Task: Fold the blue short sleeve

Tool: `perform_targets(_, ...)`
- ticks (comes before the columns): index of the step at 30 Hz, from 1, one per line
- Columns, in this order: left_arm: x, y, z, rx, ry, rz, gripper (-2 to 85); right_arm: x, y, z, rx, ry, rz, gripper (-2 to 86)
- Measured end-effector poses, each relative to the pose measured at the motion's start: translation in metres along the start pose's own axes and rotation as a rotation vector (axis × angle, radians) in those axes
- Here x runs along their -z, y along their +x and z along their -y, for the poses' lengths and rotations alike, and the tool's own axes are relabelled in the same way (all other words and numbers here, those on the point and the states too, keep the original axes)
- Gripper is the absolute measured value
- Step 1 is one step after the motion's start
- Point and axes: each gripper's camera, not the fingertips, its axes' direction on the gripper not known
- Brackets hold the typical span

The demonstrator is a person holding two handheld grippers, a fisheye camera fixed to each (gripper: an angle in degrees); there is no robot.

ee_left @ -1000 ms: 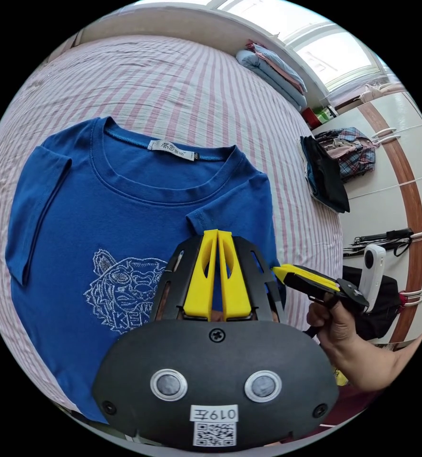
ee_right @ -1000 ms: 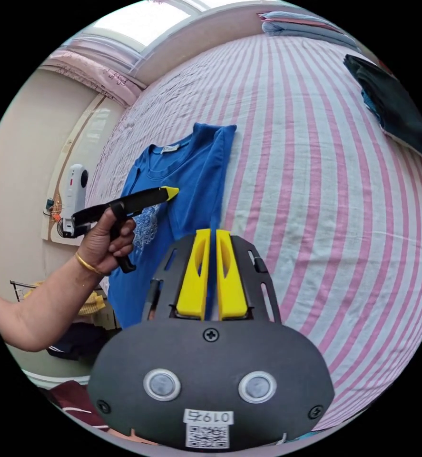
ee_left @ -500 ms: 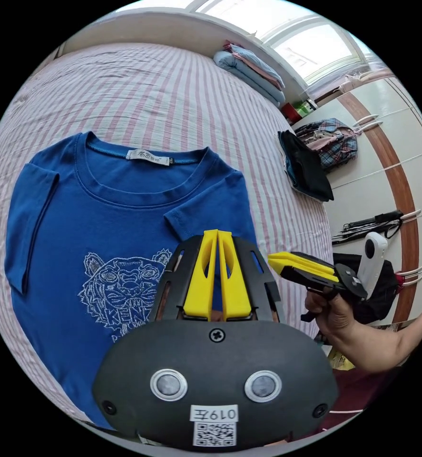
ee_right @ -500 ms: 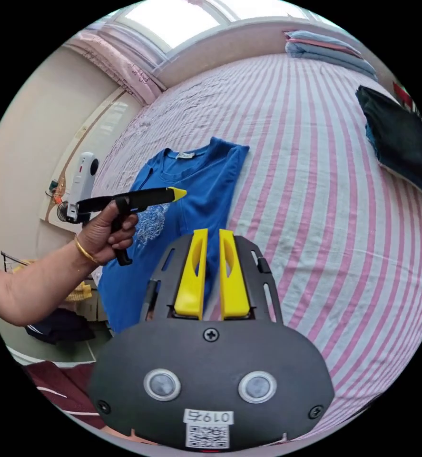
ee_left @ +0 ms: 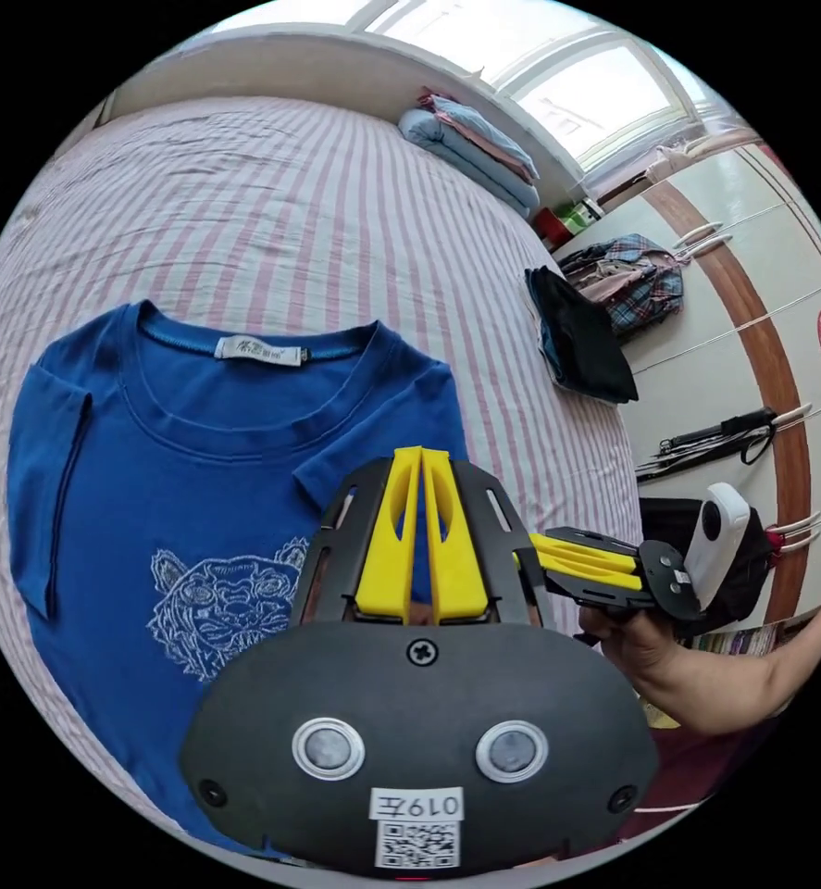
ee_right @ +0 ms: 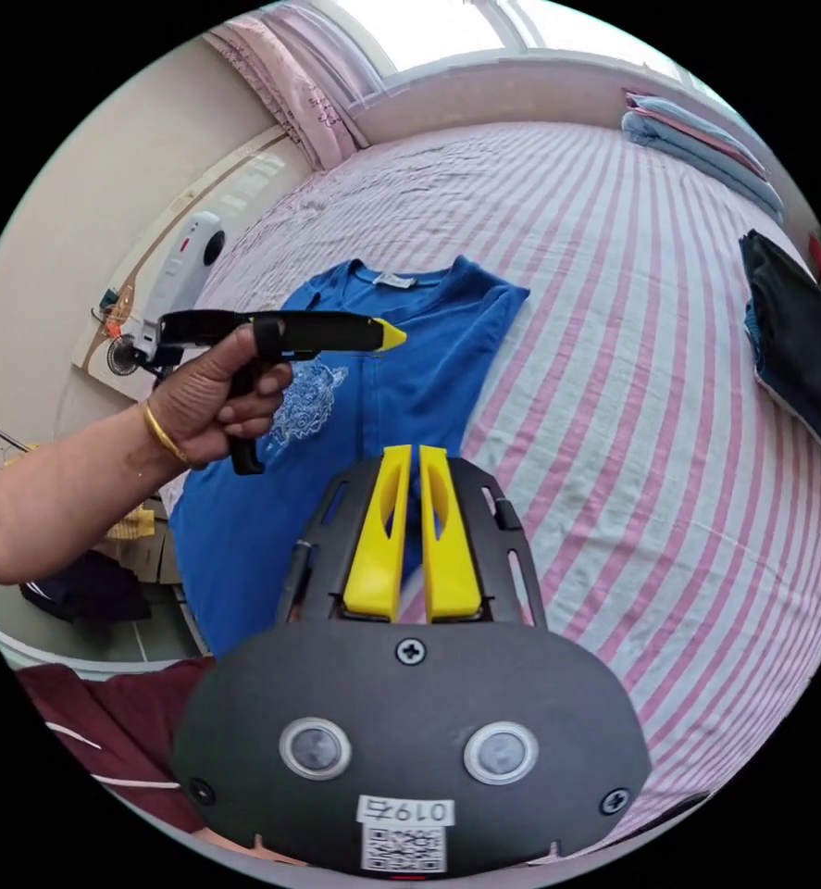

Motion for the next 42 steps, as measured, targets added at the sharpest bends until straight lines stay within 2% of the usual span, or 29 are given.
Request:
perform_targets(5, -0.045, 0.054, 0.097, -0.225, -0.097, 0.039, 1.9, 0.009, 0.033, 0.008, -0.121, 0.039, 0.046, 5.1)
perform_targets(10, -0.08, 0.089, 0.156, -0.341, -0.182, 0.02, 3.1, 0.005, 0.044, 0.009, -0.157, 0.027, 0.075, 6.3)
perform_targets(16, -0.136, 0.113, 0.174, -0.461, -0.321, 0.242, 1.7, -0.005, 0.051, 0.007, -0.2, -0.017, 0.101, 5.1)
perform_targets(22, -0.144, 0.107, 0.187, -0.452, -0.311, 0.216, 1.2, -0.002, 0.057, 0.011, -0.214, -0.035, 0.112, 1.4)
perform_targets(27, -0.128, 0.083, 0.196, -0.393, -0.276, 0.143, 1.0, 0.003, 0.052, 0.012, -0.205, -0.019, 0.104, 2.3)
perform_targets(33, -0.039, 0.016, 0.188, -0.175, -0.058, -0.025, 1.7, 0.023, 0.061, 0.019, -0.216, 0.051, 0.106, 4.7)
perform_targets(36, -0.014, -0.007, 0.161, -0.165, -0.068, 0.007, 3.3, 0.03, 0.069, 0.038, -0.176, 0.096, 0.07, 5.1)
perform_targets(42, 0.016, -0.023, 0.107, -0.279, -0.173, 0.222, 6.7, 0.031, 0.086, 0.102, -0.052, 0.099, 0.031, 3.2)
